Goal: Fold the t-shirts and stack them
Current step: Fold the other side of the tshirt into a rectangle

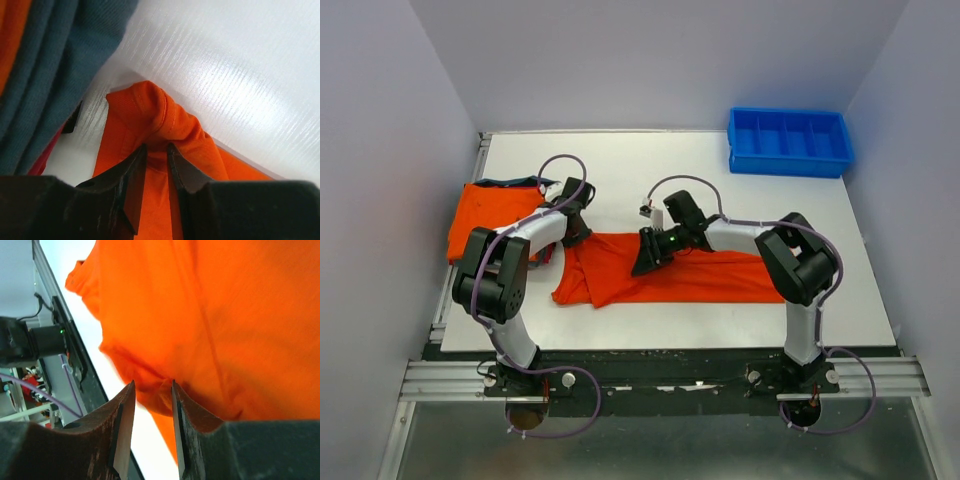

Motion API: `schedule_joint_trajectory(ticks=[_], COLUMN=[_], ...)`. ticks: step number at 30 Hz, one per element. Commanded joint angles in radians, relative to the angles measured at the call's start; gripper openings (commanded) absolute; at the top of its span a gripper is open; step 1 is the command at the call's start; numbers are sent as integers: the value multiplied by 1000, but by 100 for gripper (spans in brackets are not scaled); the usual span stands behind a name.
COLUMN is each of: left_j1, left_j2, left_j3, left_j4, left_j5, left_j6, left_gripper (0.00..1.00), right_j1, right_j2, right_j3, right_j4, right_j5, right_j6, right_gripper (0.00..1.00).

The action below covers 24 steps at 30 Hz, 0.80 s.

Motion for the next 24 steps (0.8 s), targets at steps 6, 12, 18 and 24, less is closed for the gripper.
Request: schedule_joint_trajectory(ticks=[6, 12, 18, 24], left_j1=[18, 17, -5, -86], left_j2=[6, -20, -104, -208], left_j3=[-16, -4, 33, 36], left_j4=[-40, -49, -98, -172], left_j5=[-41, -31, -45, -106], left_j6=[21, 43, 77, 57], left_gripper=[36, 37, 49, 53], right_j1=[8, 10, -1, -27], right_j2=[-74, 15, -170, -435], right_j3=[-1, 109, -45, -262], right_j4=[-1, -29, -27, -65], right_j5=[21, 47, 213, 458], right_j6=[-24, 12, -18, -2], right_gripper=[43, 42, 43, 38])
